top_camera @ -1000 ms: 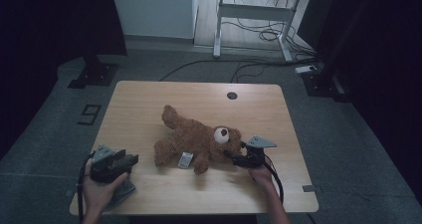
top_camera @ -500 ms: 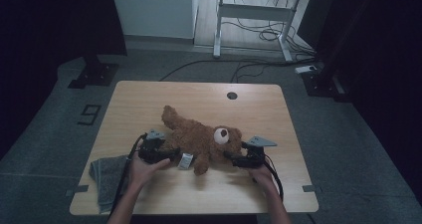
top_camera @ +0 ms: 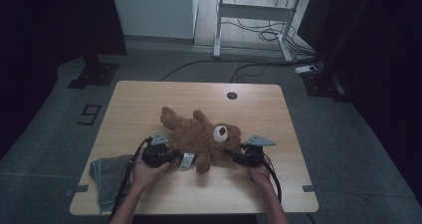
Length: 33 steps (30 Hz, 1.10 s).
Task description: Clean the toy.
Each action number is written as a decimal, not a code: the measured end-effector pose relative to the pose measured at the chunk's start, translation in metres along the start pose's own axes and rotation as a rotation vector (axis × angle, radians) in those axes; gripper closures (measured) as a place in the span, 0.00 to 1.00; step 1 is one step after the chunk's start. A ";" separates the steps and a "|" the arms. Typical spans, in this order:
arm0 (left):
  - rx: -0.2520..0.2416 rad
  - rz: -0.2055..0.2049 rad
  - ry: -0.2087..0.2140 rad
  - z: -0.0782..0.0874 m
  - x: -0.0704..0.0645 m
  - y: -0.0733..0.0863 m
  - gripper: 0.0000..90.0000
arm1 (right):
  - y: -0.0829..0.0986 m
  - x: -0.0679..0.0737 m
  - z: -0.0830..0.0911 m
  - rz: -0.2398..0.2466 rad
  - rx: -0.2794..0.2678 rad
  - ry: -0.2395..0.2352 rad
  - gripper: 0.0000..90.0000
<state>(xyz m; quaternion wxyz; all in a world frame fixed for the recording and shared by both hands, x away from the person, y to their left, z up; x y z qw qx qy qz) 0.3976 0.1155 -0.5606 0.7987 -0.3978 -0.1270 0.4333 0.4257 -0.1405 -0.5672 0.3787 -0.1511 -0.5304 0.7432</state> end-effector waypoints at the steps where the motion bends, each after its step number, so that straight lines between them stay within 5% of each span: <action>1: -0.014 0.003 0.005 0.000 -0.002 -0.003 0.78 | -0.003 -0.002 0.002 0.002 -0.014 0.012 0.58; 6: -0.018 -0.018 0.013 -0.011 -0.016 -0.014 0.78 | -0.014 -0.020 0.013 -0.009 -0.051 0.046 0.58; 11: -0.020 0.007 0.039 -0.024 -0.022 -0.020 0.77 | 0.001 -0.043 0.011 -0.089 -0.029 0.040 0.53; 18: -0.008 0.021 0.015 -0.020 -0.019 -0.018 0.68 | 0.002 -0.044 0.012 -0.086 -0.030 0.043 0.43; 24: -0.082 0.034 -0.054 0.009 -0.015 -0.025 0.47 | -0.003 -0.043 0.022 -0.107 -0.083 0.078 0.26; 28: -0.135 0.059 -0.051 0.033 -0.015 -0.022 0.42 | -0.005 -0.042 0.031 -0.116 -0.104 0.102 0.24; 33: -0.126 0.043 -0.017 0.047 -0.023 -0.001 0.42 | -0.005 -0.035 0.039 -0.091 -0.104 0.111 0.23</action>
Point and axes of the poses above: each handheld gripper's, and its own axes: z roughly backward along the jaws, y roughly out of its underside, x roughly to its left, the point moved 8 cm from there along -z, roughly forward along the jaws, and after that the axes turned 1 degree about z, right-handed, at the moved point
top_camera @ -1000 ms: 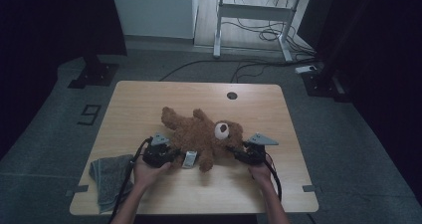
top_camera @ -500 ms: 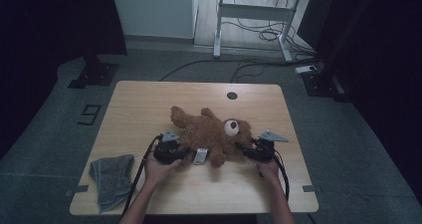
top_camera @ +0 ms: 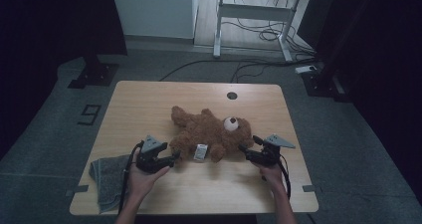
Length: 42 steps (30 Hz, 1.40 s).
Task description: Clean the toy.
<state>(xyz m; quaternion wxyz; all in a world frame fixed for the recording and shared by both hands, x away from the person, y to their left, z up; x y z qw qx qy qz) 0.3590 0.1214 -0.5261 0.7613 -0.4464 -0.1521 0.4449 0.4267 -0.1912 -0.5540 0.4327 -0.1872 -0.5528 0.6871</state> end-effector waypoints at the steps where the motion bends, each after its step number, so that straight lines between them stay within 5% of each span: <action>1: 0.000 0.000 0.006 0.002 -0.001 0.004 0.42 | 0.000 0.002 0.001 0.005 0.002 -0.004 0.23; 14: 0.016 0.039 0.064 0.010 -0.009 0.046 0.42 | 0.032 0.015 0.021 0.051 0.080 0.008 0.23; 19: 0.041 0.000 0.067 0.012 -0.016 0.052 0.42 | 0.046 0.021 0.037 0.071 0.111 0.043 0.23; 26: 0.072 -0.004 0.058 0.016 -0.014 0.073 0.42 | 0.058 0.028 0.048 0.074 0.143 0.051 0.23; 42: 0.058 0.016 0.069 0.021 -0.006 0.068 0.41 | 0.061 0.033 0.049 0.117 0.168 0.049 0.24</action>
Point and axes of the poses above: each handheld gripper's, and its own axes: z roughly backward along the jaws, y roughly out of its underside, x roughly to its left, the point moved 8 cm from there along -z, roughly forward along the jaws, and after that the axes turned 1 degree about z, right-handed, at the moved point
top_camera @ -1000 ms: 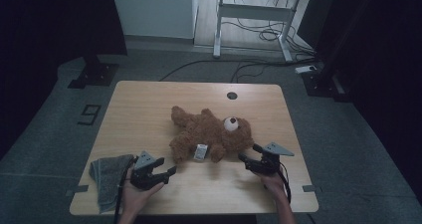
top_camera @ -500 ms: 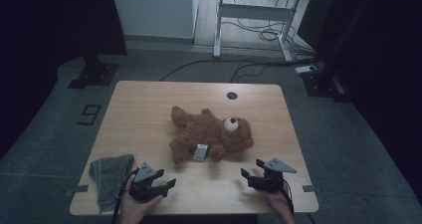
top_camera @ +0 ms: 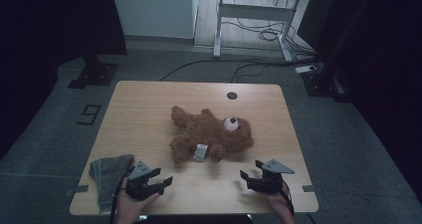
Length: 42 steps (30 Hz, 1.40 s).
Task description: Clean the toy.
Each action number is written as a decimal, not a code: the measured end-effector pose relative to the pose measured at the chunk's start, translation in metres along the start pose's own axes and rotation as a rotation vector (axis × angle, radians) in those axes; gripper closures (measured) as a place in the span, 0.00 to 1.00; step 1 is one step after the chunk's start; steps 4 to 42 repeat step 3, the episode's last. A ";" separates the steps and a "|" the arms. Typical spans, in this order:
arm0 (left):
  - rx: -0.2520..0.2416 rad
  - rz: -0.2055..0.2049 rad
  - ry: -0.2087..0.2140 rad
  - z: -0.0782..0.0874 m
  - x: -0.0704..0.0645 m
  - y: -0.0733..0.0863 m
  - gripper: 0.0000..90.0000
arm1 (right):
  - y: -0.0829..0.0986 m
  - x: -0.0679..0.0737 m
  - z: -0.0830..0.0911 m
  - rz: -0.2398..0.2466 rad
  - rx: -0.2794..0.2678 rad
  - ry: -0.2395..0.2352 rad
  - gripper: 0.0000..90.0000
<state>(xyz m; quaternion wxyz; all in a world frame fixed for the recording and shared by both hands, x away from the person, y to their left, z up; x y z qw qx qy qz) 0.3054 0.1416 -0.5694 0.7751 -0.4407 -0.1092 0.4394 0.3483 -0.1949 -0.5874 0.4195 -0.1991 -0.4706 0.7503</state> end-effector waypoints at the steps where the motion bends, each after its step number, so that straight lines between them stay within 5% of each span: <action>1: 0.001 -0.002 0.001 0.000 -0.001 0.000 0.41 | 0.000 0.001 0.000 0.005 -0.002 -0.001 0.24; 42: 0.003 -0.007 0.004 -0.001 -0.003 0.000 0.41 | -0.001 0.002 0.001 0.007 -0.005 -0.001 0.24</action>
Point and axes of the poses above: each handheld gripper's, and its own axes: z roughly backward along the jaws, y roughly out of its underside, x roughly to its left, the point moved 8 cm from there along -z, roughly forward along the jaws, and after that the axes turned 1 degree about z, right-handed, at the moved point
